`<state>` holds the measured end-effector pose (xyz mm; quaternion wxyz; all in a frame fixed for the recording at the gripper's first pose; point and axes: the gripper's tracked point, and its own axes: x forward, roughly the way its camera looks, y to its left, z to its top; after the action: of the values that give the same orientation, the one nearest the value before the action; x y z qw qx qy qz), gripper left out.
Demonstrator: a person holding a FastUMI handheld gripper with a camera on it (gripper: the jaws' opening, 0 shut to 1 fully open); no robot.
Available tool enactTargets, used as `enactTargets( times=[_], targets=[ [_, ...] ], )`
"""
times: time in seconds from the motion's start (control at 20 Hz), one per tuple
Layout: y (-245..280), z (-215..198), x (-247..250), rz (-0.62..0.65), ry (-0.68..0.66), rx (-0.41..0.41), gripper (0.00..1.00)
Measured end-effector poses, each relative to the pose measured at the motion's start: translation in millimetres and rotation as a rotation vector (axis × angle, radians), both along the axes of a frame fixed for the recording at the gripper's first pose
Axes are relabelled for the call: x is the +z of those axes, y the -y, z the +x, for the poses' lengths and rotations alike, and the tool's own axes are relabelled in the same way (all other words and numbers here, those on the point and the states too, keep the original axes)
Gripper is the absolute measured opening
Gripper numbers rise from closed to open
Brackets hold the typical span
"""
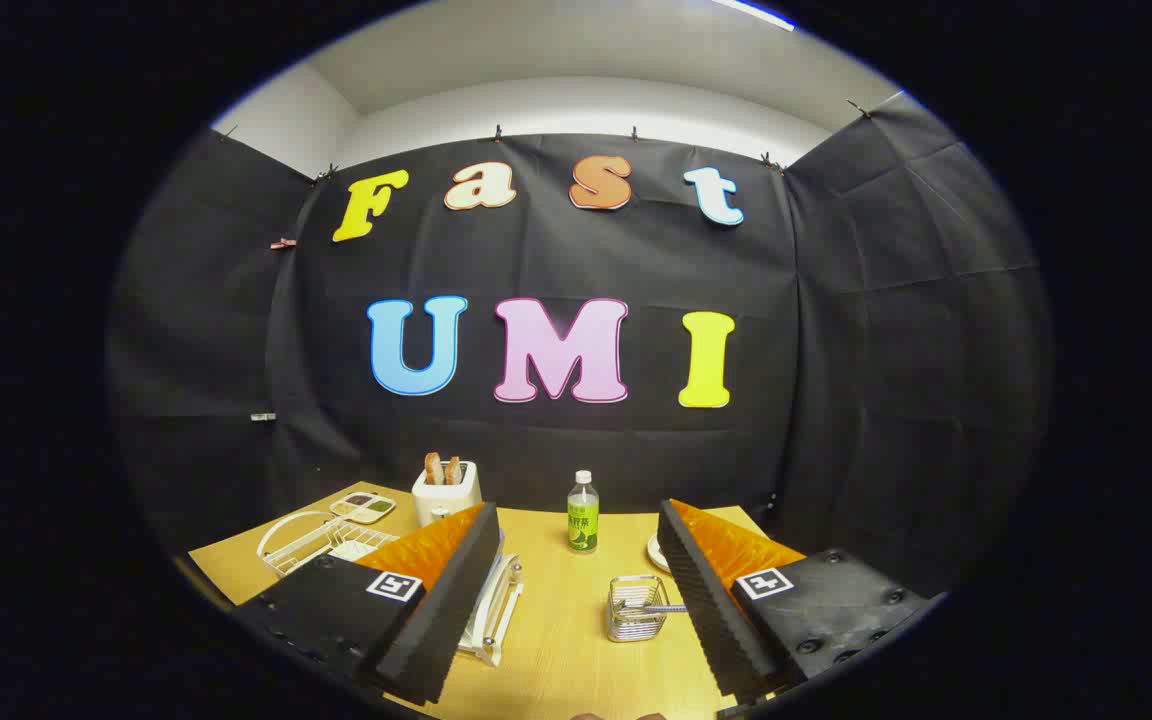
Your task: Take the plate from the dish rack, then take the spoon from the basket and place it into the plate.
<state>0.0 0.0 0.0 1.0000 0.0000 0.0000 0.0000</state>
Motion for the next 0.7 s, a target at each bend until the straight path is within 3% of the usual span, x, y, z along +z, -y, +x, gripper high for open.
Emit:
enactTargets(
  times=[0.7],
  targets=[
    [-16.8,11.2,-19.7,-0.016,-0.077,0.021,0.98]
  ],
)
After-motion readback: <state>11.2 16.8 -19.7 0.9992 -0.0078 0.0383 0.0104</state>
